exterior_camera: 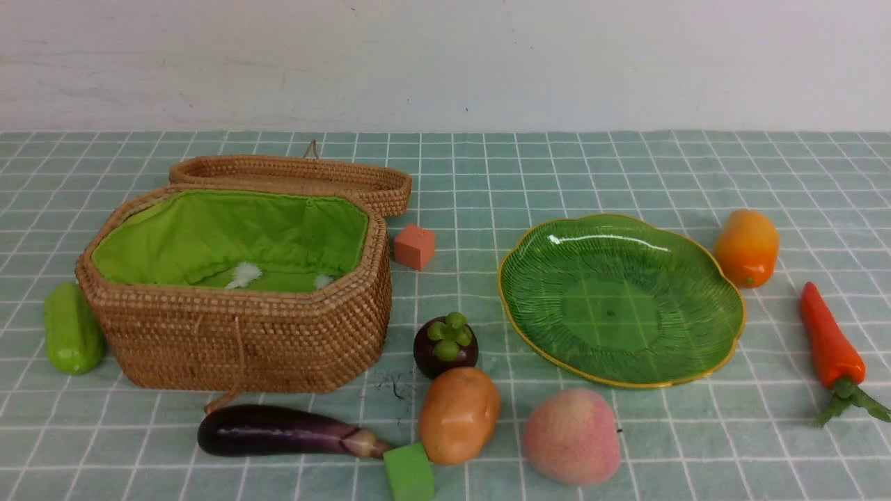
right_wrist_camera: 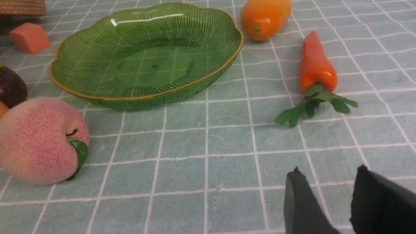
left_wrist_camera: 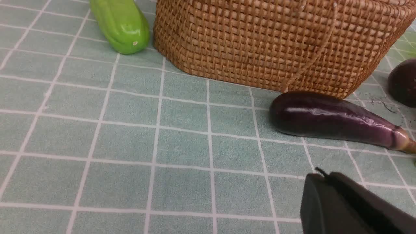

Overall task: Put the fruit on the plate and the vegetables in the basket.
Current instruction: Take a chayote with your left arm and place it on the basket on the left.

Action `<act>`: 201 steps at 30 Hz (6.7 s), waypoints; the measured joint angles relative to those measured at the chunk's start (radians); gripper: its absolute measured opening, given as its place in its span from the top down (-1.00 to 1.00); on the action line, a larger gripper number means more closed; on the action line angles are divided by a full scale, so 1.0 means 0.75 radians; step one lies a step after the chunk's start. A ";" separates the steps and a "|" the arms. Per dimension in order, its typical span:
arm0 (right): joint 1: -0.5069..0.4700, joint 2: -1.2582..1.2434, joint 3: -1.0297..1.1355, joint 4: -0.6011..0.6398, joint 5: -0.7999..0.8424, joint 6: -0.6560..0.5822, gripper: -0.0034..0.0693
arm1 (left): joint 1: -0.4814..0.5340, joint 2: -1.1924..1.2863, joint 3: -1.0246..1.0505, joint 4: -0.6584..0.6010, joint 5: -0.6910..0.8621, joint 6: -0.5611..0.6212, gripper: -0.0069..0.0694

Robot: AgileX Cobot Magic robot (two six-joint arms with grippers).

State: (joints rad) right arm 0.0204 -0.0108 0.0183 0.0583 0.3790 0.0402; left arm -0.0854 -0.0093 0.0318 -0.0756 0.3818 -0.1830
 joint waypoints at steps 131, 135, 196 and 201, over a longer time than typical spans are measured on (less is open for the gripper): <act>0.410 0.934 -1.461 0.773 0.987 -0.636 0.66 | 0.568 2.478 -1.537 -0.467 -0.075 0.328 -0.58; 0.410 0.934 -1.461 0.775 0.987 -0.636 0.66 | 0.568 2.481 -1.543 -0.480 -0.076 0.355 -0.58; 0.410 0.934 -1.461 0.776 0.950 -0.644 0.66 | 0.688 2.622 -1.625 -0.736 0.039 0.850 -0.57; 0.410 0.934 -1.461 0.776 0.947 -0.644 0.66 | 0.688 2.623 -1.626 -0.696 0.038 0.847 -0.30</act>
State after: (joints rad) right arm 0.3275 0.6901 -1.0777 0.6403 1.0891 -0.4430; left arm 0.4306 1.9582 -1.1876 -0.5980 0.4100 0.4523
